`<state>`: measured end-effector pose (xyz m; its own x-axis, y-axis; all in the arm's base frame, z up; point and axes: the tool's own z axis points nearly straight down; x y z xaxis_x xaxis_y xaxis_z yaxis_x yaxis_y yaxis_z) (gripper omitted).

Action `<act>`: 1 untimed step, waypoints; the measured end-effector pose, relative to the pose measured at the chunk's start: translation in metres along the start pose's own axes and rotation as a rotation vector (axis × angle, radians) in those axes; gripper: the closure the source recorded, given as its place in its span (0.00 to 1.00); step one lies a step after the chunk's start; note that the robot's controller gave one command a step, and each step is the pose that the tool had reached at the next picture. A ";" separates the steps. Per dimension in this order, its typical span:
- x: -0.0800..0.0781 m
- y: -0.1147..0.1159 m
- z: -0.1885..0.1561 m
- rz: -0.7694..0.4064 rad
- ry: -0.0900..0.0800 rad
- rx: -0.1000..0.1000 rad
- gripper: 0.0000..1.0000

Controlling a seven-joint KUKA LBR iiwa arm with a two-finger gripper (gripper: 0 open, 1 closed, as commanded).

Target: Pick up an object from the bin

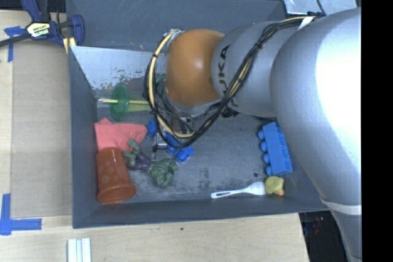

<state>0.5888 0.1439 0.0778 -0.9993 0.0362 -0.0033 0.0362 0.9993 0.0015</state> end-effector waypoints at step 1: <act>-0.003 -0.017 0.007 0.026 -0.018 -0.005 1.00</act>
Offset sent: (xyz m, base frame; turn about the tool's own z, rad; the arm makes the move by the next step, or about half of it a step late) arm 0.0000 0.0000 0.0000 0.0000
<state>0.5913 0.1272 0.0713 -0.9979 0.0620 -0.0212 0.0619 0.9981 0.0071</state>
